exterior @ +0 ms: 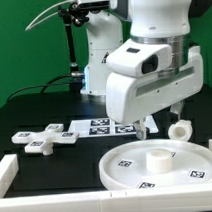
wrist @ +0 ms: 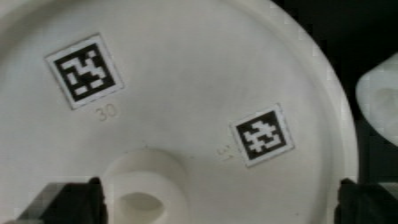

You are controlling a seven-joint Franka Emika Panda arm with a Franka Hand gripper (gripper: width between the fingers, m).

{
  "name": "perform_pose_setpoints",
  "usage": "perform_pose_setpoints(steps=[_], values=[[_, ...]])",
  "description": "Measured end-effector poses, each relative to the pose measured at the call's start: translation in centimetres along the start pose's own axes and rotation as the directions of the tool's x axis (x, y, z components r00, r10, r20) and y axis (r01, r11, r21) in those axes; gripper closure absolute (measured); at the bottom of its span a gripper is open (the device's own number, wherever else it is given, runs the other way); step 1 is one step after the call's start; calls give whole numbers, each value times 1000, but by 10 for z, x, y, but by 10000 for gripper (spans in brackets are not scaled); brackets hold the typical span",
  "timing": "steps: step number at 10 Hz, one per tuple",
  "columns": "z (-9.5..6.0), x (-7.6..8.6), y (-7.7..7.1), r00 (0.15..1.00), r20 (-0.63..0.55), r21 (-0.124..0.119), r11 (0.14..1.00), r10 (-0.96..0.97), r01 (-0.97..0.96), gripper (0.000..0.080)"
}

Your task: Assemble round table

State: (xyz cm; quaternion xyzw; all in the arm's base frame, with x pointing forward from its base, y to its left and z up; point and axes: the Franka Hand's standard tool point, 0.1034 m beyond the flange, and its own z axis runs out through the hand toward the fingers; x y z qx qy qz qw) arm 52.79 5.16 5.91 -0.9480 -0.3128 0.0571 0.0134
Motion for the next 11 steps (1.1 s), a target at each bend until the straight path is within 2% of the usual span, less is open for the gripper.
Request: perform_pose_setpoints(steps=[1,4,6,8,9,11], values=[[0,1,-6,1000,1,-1,1000,11,-11,150],[2,1,-7,999,2,2,999,42,-42,150],[3,0,-8,979,4,7,979,204,-204,150],[9,-9,-16,890,26,21,890,455,-455,150],[10,-9,-21,827,31,28,827,561,-562,150],[10,-4,-27,754,19,29,753,657,-657,150]])
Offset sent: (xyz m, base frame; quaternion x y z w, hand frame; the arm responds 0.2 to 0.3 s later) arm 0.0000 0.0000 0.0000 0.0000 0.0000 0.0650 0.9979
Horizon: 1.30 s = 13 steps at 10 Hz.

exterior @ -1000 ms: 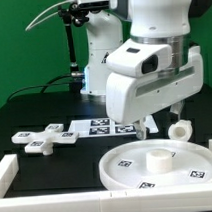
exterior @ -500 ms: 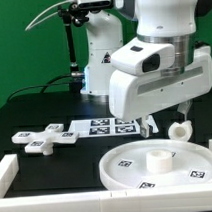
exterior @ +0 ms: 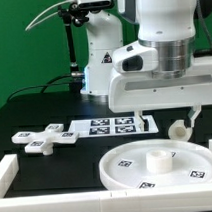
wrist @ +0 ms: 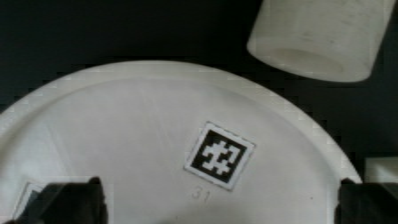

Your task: Assemble round table

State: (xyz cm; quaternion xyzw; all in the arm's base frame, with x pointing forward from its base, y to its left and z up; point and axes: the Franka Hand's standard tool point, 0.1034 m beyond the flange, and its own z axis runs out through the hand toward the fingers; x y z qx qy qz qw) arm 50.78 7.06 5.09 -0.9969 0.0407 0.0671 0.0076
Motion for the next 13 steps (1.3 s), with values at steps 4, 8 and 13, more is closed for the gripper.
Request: perform_pose_setpoints(steps=[4,8,13], values=[[2,-2,-8,964,15,45,963,265,-266,150],[13,-12,-18,896,37,137,885,443,-444,150],[16,-23,-12,904,168,117,903,393,-414,150]])
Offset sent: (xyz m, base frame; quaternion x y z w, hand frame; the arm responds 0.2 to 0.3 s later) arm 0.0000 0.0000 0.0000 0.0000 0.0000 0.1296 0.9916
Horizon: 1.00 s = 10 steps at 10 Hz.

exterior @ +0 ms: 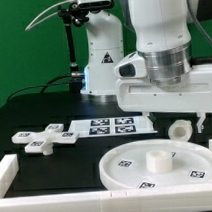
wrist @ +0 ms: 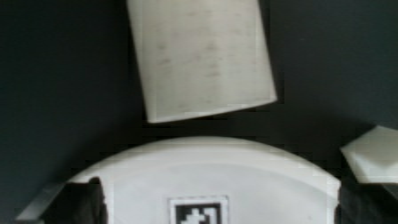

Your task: Assemble round table

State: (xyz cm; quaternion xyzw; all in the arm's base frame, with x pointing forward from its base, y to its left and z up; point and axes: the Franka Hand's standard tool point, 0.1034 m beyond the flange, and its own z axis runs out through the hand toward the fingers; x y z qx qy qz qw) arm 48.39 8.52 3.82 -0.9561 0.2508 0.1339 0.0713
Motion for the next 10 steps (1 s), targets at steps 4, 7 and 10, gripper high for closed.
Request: perform_pose_setpoints(steps=[4,7,10], values=[[1,-2,1,973,229,-8,1000,8,-7,150],[9,-4,9,926,376,-26,1000,11,-2,150],[13,-14,10,837,547,-56,998,15,19,150]])
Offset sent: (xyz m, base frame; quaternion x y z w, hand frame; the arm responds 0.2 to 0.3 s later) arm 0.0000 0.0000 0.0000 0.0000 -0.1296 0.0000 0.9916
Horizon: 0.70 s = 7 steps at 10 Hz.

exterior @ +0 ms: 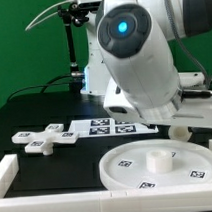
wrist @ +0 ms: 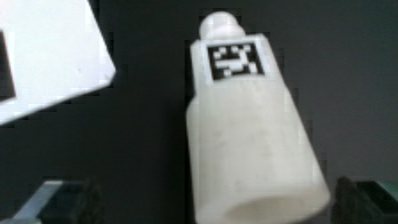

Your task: Assemble round table

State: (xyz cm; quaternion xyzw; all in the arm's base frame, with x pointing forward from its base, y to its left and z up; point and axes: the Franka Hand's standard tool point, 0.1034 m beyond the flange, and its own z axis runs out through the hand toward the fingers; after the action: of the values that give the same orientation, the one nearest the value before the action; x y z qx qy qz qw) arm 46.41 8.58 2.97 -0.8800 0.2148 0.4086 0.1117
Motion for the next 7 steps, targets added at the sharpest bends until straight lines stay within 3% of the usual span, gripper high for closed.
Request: perform_pose_setpoints(steps=[2,4,7], values=[[-5,2,-4,998,64,-8,1000,-8,9,150],[-7,2,-10,999,42,-10,1000,-17,18,150],[9,3,-20,999,17,-26,999,-41,41,150]])
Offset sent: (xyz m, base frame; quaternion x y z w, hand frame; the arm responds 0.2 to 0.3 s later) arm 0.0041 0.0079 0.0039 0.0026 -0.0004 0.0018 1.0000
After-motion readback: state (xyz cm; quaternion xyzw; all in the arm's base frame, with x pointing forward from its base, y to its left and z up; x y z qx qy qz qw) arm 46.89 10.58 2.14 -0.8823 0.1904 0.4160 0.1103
